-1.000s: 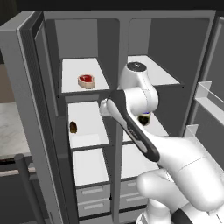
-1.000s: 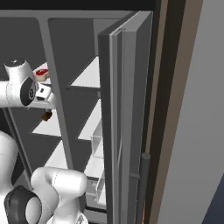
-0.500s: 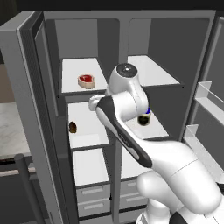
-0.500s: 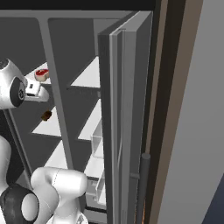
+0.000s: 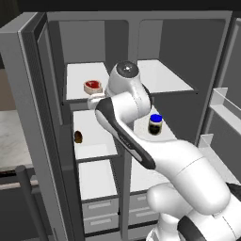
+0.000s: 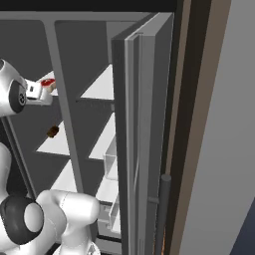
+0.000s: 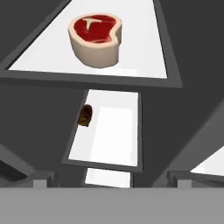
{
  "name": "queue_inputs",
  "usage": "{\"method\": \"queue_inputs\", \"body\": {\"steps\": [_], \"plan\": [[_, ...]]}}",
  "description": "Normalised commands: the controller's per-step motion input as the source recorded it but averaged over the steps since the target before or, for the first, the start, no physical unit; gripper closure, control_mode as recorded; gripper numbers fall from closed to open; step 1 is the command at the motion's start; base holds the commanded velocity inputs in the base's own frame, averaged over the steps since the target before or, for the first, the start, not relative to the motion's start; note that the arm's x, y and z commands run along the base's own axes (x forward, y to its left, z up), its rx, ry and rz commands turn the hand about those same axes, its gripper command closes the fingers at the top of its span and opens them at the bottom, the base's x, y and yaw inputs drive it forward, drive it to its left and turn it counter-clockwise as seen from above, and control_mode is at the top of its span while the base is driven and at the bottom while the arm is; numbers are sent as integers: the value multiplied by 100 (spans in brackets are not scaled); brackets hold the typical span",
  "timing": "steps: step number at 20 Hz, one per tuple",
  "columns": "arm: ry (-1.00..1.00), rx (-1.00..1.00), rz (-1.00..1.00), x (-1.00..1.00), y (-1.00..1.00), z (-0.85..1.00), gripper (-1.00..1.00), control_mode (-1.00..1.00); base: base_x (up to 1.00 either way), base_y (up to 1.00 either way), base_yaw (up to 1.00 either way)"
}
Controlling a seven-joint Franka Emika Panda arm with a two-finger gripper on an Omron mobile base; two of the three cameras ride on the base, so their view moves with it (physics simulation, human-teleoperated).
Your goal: Pick up the frozen steak from the freezer, place it on any shelf in the fridge, and close the fridge and freezer doors when done.
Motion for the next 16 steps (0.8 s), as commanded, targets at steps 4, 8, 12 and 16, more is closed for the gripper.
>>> {"method": "queue_inputs", "body": {"steps": [4,8,12,16], "plan": [[0,-3,0,51,34,8,-100,-100,0,0,0],[0,-4,1,54,27,10,-100,-100,0,0,0],[0,-2,4,52,10,5,-100,-100,0,0,0],[0,-2,11,36,0,0,-100,-100,0,0,0]]}}
